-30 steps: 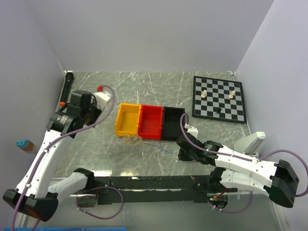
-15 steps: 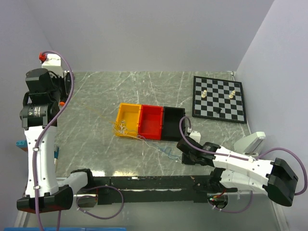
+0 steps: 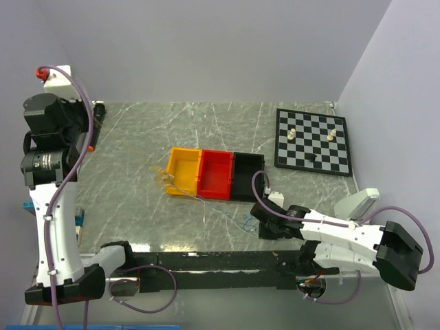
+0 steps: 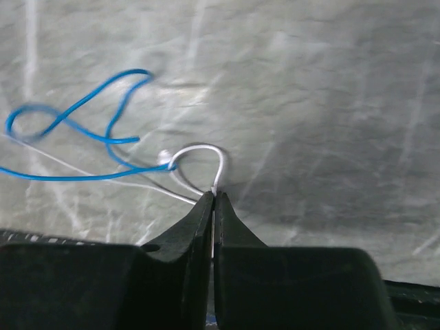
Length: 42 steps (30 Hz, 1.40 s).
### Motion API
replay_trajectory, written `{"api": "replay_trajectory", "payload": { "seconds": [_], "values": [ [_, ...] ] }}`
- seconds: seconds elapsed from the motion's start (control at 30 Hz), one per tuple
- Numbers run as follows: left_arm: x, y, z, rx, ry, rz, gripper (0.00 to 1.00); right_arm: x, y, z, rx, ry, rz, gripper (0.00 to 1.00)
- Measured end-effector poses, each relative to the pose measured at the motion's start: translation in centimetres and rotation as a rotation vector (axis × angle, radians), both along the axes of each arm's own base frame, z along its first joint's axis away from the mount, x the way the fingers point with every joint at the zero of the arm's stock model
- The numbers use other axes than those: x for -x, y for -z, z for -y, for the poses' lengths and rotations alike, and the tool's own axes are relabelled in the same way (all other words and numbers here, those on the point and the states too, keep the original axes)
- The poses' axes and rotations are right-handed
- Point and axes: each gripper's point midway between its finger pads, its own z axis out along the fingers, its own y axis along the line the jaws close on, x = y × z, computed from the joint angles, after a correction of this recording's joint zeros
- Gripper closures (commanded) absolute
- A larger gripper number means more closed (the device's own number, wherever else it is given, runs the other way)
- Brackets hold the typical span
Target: Untangle the cables
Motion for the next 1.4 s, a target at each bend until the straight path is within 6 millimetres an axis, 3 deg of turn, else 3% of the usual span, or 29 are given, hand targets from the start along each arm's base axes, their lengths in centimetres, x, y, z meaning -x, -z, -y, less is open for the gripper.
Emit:
{"api": "replay_trajectory", "payload": {
  "seconds": [0.1,0.17,0.27,0.37,0.47,0.53,0.73,0.9,1.13,1.27,1.4],
  "values": [
    [-0.3,0.1,3.5,0.032,0.203,-0.024,0.99,0.1,-0.5,-1.0,-0.042,-0.047,0.018,0.80],
    [-0.2,1.9,5.9,0.043,0.353,-0.087,0.99,0.1,-1.0,-1.4,-0.061,-0.086,0.036,0.71],
    [0.2,6.4,8.5,0.058,0.518,-0.222,0.99,-0.2,-2.0,-2.0,-0.079,-0.137,0.065,0.53],
    [1.6,11.9,10.3,0.072,0.633,-0.385,0.99,-0.5,-3.0,-2.6,-0.099,-0.177,0.088,0.42],
    [3.2,14.8,11.5,0.061,0.712,-0.477,0.99,-0.9,-4.1,-3.1,-0.118,-0.210,0.118,0.35],
    [4.0,15.5,12.1,0.037,0.756,-0.497,0.99,-1.2,-4.9,-3.5,-0.127,-0.230,0.138,0.34],
    [5.6,16.0,12.5,-0.018,0.817,-0.505,0.93,-2.7,-7.8,-5.3,-0.148,-0.292,0.214,0.34],
    [6.7,18.4,13.0,-0.041,0.861,-0.564,0.92,-4.2,-9.1,-8.3,-0.182,-0.359,0.252,0.35],
    [7.7,22.9,12.4,-0.071,0.839,-0.686,0.95,-4.9,-6.0,-13.0,-0.189,-0.444,0.155,0.34],
    [7.7,24.1,11.4,-0.102,0.792,-0.709,0.99,-4.1,-4.1,-14.2,-0.187,-0.476,0.100,0.33],
    [7.5,24.8,10.4,-0.134,0.740,-0.720,0.99,-3.9,-4.1,-16.3,-0.233,-0.488,0.066,0.34]
  ]
}}
